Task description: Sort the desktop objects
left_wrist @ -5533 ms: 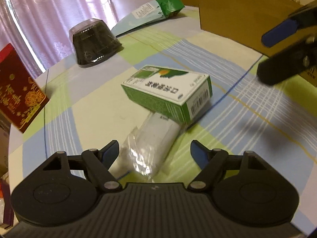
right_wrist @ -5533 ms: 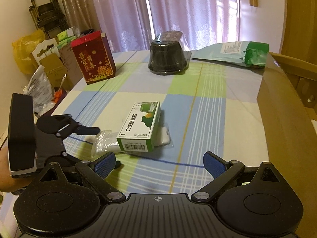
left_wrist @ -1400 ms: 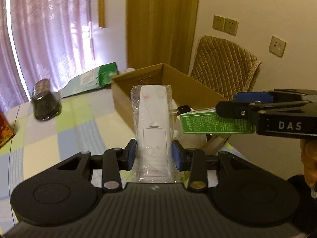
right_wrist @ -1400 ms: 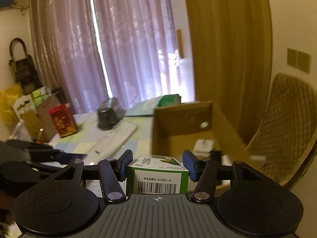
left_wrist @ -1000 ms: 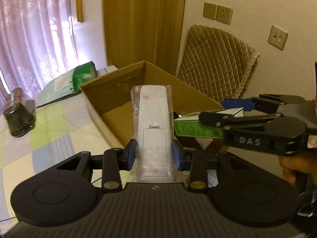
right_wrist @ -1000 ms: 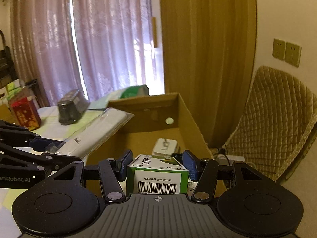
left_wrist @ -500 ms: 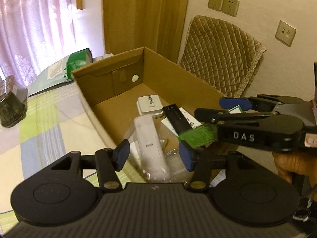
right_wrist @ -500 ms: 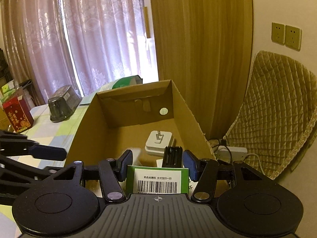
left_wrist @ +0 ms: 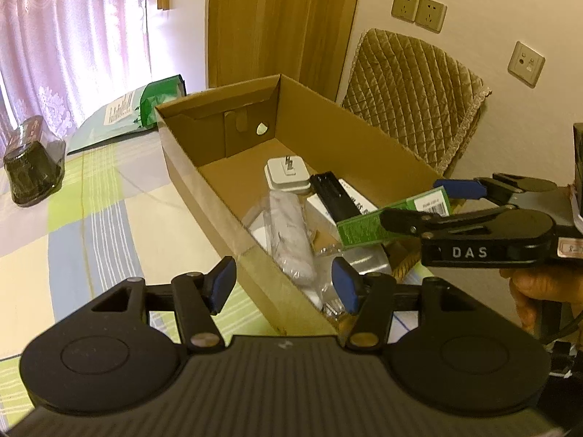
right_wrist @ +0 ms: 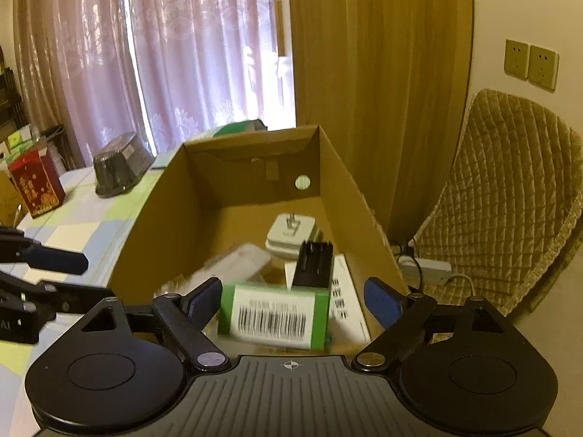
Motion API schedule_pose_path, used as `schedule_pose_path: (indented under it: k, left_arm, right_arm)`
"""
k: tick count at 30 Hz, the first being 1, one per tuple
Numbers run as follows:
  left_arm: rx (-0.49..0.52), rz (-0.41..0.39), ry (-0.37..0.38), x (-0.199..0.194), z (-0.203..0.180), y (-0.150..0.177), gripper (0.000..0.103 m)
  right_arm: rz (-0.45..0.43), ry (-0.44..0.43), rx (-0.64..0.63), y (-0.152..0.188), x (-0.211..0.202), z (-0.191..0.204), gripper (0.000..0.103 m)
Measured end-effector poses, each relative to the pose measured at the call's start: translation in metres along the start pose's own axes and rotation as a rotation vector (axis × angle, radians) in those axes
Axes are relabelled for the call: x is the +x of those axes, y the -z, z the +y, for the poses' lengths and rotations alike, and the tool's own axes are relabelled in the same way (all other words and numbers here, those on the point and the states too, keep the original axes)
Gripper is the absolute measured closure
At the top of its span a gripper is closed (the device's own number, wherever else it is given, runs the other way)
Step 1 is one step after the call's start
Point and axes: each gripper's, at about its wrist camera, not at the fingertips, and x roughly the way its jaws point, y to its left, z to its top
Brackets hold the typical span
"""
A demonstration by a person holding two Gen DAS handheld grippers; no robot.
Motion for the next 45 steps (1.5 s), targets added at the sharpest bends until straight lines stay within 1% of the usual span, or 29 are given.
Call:
schedule_pose_path:
  k: [2, 8, 10, 12, 13, 16, 19, 22, 24, 28, 33, 34, 35, 36, 37, 41, 42, 43, 44, 45]
  left_arm:
    - [0.000, 0.004, 0.000, 0.000, 0.000, 0.004, 0.050]
    - [-0.017, 0.006, -0.012, -0.001, 0.006, 0.013, 0.050]
    - [-0.030, 0.002, -0.011, -0.003, 0.009, 0.015, 0.048]
    - [-0.040, -0.005, -0.009, -0.005, 0.013, 0.018, 0.047]
    - [-0.044, -0.010, -0.014, -0.007, 0.015, 0.019, 0.047]
    - [-0.063, -0.016, -0.028, -0.014, 0.028, 0.021, 0.047]
    - [-0.074, -0.019, -0.044, -0.019, 0.040, 0.024, 0.047]
    - [-0.080, -0.025, -0.052, -0.024, 0.047, 0.027, 0.047]
    - [-0.085, -0.028, -0.054, -0.027, 0.050, 0.028, 0.047]
    - [-0.083, -0.031, -0.049, -0.031, 0.046, 0.030, 0.046]
    - [-0.074, -0.037, -0.035, -0.038, 0.030, 0.031, 0.040]
    - [-0.073, -0.038, -0.034, -0.040, 0.027, 0.031, 0.038]
    - [-0.075, -0.038, -0.035, -0.042, 0.023, 0.031, 0.036]
    - [-0.080, -0.037, -0.035, -0.044, 0.019, 0.031, 0.035]
    - [-0.084, -0.037, -0.035, -0.047, 0.014, 0.031, 0.033]
    - [-0.078, -0.036, -0.048, -0.057, -0.006, 0.034, 0.018]
    - [-0.075, -0.037, -0.054, -0.060, -0.010, 0.035, 0.016]
    - [-0.078, -0.037, -0.059, -0.062, -0.014, 0.035, 0.011]
    - [-0.080, -0.037, -0.065, -0.065, -0.017, 0.036, 0.005]
    - [-0.082, -0.038, -0.071, -0.067, -0.020, 0.036, 0.003]
  right_arm:
    - [-0.018, 0.006, -0.012, 0.005, -0.005, 0.003, 0.016]
    - [0.010, -0.008, -0.054, 0.008, -0.008, 0.026, 0.017]
    - [0.014, -0.026, -0.059, 0.010, -0.010, 0.039, 0.020]
    - [0.019, -0.036, -0.073, 0.013, -0.012, 0.054, 0.029]
    - [0.018, -0.033, -0.067, 0.014, -0.013, 0.059, 0.031]
    - [0.019, -0.043, -0.040, 0.015, -0.013, 0.072, 0.032]
    - [0.028, -0.071, -0.043, 0.012, -0.010, 0.081, 0.031]
    - [0.035, -0.091, -0.010, 0.008, -0.009, 0.080, 0.031]
    - [0.029, -0.078, 0.004, 0.006, -0.014, 0.076, 0.031]
    - [0.004, -0.035, -0.012, 0.008, -0.030, 0.068, 0.031]
    - [0.007, 0.013, 0.008, 0.010, -0.050, 0.058, 0.031]
    - [0.015, 0.017, 0.013, 0.009, -0.054, 0.055, 0.029]
    - [0.023, 0.022, 0.018, 0.009, -0.057, 0.053, 0.020]
    - [0.027, 0.026, 0.022, 0.008, -0.061, 0.051, 0.016]
    - [0.030, 0.026, 0.023, 0.006, -0.066, 0.049, 0.016]
    - [0.056, 0.026, 0.023, 0.001, -0.081, 0.040, 0.016]
    - [0.062, 0.030, 0.021, 0.000, -0.085, 0.038, 0.014]
    - [0.066, 0.034, 0.020, -0.002, -0.089, 0.036, 0.010]
    - [0.065, 0.043, 0.020, -0.003, -0.094, 0.033, 0.002]
    - [0.060, 0.049, 0.023, -0.003, -0.100, 0.031, 0.001]
